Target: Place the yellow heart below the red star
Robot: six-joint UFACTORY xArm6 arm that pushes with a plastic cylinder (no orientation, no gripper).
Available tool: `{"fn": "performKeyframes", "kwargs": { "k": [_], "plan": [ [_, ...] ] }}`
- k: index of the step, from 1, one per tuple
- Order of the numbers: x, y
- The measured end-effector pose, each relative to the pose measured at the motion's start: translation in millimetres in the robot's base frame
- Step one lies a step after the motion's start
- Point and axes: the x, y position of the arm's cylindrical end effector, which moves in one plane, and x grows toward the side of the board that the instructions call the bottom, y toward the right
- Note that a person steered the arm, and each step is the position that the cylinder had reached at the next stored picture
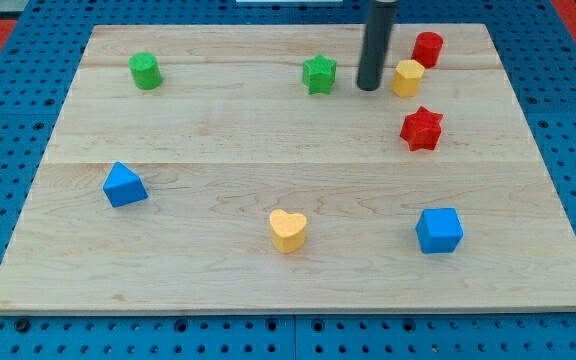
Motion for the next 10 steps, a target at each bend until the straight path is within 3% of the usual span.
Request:
{"fn": "performKeyframes", "kwargs": {
  "k": [2, 3, 4, 5, 6, 7, 8, 10],
  "plan": [
    [-38, 36],
    [-20, 71],
    [-14, 68],
    [29, -13],
    [102, -64],
    [144, -113],
    [211, -122],
    [237, -123]
  ]
}}
